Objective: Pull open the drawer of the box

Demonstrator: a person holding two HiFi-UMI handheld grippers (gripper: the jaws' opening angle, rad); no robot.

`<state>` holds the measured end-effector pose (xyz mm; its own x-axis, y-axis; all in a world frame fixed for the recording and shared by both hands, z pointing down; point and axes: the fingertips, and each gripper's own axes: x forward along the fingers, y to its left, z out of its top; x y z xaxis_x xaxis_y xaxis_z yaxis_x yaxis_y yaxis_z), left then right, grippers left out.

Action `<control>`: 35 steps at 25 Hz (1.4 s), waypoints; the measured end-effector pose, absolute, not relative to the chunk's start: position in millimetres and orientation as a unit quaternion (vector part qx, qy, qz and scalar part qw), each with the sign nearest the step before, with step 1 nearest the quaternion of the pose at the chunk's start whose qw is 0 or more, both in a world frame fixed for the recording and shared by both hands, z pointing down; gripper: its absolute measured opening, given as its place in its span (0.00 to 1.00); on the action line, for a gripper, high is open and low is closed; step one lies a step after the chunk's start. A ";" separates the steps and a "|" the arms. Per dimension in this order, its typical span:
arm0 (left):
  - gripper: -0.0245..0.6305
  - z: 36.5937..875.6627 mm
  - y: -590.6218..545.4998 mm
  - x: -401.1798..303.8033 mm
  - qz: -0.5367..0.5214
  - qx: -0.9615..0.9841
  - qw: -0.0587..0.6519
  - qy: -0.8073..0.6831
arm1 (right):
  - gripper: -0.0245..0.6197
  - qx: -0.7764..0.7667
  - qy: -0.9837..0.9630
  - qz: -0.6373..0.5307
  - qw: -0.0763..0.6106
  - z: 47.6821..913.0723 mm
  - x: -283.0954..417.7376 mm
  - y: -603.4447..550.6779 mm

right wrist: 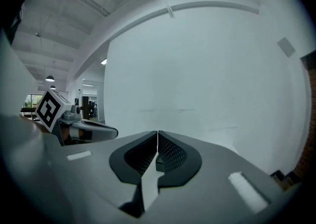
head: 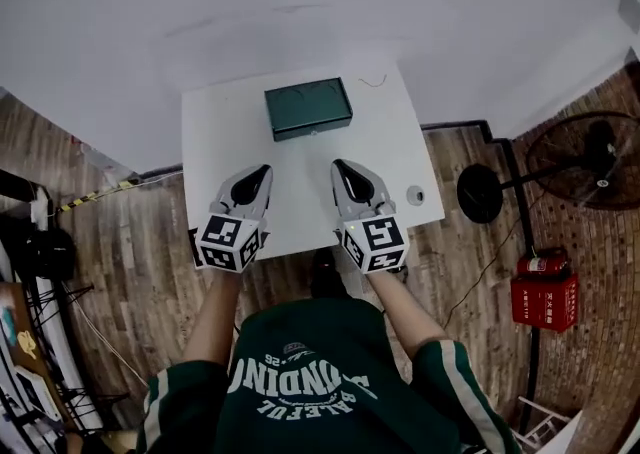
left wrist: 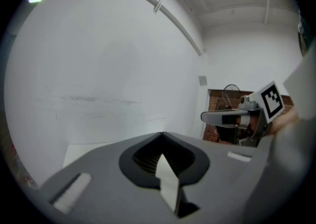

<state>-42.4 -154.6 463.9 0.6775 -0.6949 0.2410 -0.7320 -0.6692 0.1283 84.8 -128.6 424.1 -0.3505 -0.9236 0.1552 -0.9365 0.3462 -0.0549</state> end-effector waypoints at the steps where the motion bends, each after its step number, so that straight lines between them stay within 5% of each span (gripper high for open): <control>1: 0.12 464.3 -163.7 -38.5 0.086 0.905 0.109 -0.402 | 0.04 0.561 -0.824 0.068 0.051 424.9 89.7 -140.3; 21: 0.12 504.1 -235.0 -13.0 0.111 0.876 0.150 -0.444 | 0.04 0.495 -0.844 0.174 0.110 536.8 101.2 -239.9; 29: 0.12 529.8 -235.8 -19.5 0.123 0.875 0.178 -0.432 | 0.18 0.506 -0.809 0.245 0.173 627.7 97.2 -261.7; 35: 0.12 546.1 -238.9 -39.0 0.134 0.867 0.196 -0.439 | 0.19 0.530 -0.764 0.315 0.191 681.1 100.3 -290.2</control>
